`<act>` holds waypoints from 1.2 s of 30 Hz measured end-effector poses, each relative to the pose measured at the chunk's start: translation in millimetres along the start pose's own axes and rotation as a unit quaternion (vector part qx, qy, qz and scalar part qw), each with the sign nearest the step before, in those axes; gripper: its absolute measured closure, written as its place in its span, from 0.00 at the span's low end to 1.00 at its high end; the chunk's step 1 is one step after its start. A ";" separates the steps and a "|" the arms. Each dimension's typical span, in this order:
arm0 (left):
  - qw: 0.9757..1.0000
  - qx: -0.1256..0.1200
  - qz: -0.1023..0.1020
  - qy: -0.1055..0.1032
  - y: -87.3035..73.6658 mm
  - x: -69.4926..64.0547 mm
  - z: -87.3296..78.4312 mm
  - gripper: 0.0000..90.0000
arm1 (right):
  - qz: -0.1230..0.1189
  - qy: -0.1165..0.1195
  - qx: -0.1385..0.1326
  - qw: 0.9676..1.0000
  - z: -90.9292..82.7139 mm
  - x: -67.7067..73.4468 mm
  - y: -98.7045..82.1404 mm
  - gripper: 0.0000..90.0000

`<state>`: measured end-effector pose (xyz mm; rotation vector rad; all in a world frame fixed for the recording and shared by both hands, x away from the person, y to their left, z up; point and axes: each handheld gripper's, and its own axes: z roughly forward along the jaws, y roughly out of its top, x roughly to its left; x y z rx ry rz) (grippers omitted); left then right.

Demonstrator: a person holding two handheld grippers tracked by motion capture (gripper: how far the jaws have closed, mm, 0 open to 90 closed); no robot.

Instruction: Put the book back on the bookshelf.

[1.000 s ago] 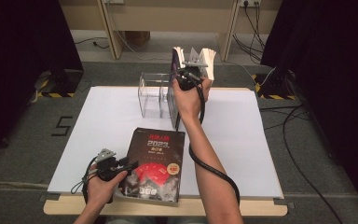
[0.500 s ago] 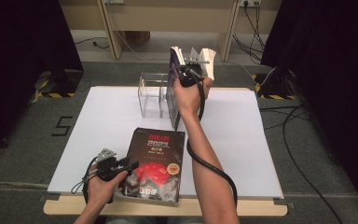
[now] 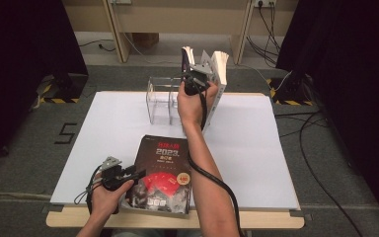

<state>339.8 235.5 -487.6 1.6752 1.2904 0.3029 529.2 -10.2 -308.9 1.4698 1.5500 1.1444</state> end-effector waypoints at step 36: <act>1.000 -0.005 0.003 -0.001 0.0 -3.4 -2.8 0.53 | 0.015 0.092 0.065 0.994 -29.5 -27.9 -3.5 0.67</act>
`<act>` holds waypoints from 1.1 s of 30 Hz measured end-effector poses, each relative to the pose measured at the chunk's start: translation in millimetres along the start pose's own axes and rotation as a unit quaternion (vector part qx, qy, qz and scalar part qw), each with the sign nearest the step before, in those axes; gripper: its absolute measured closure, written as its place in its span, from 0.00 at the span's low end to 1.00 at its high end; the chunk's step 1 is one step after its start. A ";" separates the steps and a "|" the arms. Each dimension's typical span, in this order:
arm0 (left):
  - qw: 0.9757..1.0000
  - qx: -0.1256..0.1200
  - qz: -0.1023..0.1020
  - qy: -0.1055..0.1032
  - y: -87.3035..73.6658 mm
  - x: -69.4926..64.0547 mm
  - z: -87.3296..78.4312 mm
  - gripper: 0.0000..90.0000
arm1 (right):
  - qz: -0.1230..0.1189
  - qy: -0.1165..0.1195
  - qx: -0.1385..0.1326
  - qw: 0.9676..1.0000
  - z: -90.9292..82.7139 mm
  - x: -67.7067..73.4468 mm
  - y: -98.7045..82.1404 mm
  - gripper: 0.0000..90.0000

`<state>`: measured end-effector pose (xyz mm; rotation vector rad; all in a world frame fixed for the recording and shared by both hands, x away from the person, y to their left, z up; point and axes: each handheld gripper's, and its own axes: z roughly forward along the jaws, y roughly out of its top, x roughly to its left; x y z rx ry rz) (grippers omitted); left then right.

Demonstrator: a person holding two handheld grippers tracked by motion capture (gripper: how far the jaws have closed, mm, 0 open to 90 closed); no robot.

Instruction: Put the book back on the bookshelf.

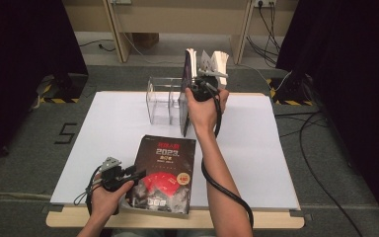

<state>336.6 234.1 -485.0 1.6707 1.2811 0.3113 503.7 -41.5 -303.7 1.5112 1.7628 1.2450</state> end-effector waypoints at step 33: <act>1.000 -0.003 0.005 -0.007 4.6 -3.8 5.0 0.52 | -0.033 0.029 0.019 0.999 -28.9 -8.8 -35.3 0.75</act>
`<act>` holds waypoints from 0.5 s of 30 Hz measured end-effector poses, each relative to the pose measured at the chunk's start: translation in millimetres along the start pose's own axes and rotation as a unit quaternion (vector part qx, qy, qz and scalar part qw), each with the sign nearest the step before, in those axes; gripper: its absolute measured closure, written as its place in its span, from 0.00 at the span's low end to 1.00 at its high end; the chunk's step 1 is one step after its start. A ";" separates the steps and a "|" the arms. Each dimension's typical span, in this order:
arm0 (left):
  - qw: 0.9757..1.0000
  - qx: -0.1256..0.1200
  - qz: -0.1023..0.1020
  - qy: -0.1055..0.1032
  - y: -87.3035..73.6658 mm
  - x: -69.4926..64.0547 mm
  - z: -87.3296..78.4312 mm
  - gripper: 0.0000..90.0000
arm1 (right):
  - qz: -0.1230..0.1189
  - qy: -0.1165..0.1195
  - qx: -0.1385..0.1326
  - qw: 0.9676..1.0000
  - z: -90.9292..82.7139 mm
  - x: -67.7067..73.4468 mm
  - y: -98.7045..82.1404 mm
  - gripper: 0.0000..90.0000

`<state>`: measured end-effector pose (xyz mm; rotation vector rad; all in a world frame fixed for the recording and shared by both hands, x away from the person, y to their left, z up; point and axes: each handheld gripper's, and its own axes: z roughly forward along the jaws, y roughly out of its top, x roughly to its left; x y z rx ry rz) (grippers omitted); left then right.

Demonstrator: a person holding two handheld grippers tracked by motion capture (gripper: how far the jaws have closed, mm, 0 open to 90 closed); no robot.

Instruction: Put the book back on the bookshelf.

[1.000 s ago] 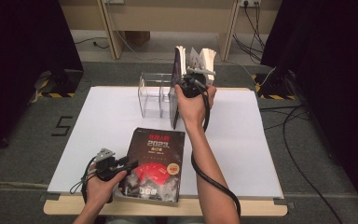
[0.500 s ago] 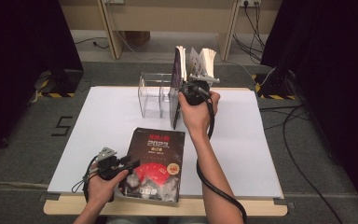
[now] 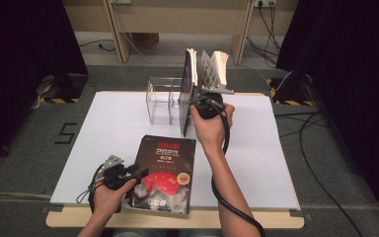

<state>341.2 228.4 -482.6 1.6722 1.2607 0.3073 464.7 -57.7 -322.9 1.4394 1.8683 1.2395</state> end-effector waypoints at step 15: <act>1.000 0.005 -0.005 0.013 -0.3 4.4 0.4 0.52 | 0.001 0.002 0.030 1.000 -1.4 -10.5 -20.8 0.74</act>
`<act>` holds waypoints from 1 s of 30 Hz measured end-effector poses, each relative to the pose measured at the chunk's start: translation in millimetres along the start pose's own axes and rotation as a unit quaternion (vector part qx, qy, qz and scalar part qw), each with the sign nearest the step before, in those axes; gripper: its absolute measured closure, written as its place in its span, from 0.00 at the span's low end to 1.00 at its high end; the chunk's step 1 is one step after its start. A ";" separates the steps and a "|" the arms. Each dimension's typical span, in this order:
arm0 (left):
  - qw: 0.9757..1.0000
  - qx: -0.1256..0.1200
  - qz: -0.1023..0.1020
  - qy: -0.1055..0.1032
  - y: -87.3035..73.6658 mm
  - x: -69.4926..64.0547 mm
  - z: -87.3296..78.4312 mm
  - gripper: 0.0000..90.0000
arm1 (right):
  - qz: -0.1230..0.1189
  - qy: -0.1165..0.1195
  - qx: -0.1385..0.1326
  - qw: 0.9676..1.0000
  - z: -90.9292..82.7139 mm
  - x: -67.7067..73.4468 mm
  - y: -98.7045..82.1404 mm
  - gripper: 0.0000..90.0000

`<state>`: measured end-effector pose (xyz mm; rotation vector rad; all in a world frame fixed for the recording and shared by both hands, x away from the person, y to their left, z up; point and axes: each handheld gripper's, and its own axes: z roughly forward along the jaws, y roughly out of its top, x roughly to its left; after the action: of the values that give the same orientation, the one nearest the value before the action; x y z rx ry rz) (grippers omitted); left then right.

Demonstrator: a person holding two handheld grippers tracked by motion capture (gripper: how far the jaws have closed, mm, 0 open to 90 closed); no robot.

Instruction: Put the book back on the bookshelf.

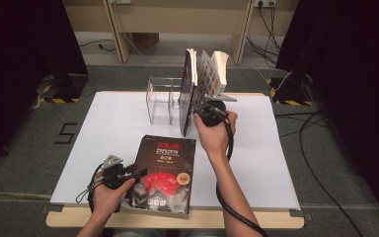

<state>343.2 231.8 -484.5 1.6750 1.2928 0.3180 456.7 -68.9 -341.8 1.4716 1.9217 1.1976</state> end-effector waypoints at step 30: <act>0.999 0.022 -0.029 0.037 -3.2 19.5 3.1 0.54 | 0.007 -0.003 0.093 0.996 26.2 -20.2 -50.1 0.81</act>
<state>351.2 246.7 -495.0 1.6729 1.4090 0.3219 456.1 -80.9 -400.6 1.5827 2.0687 1.0422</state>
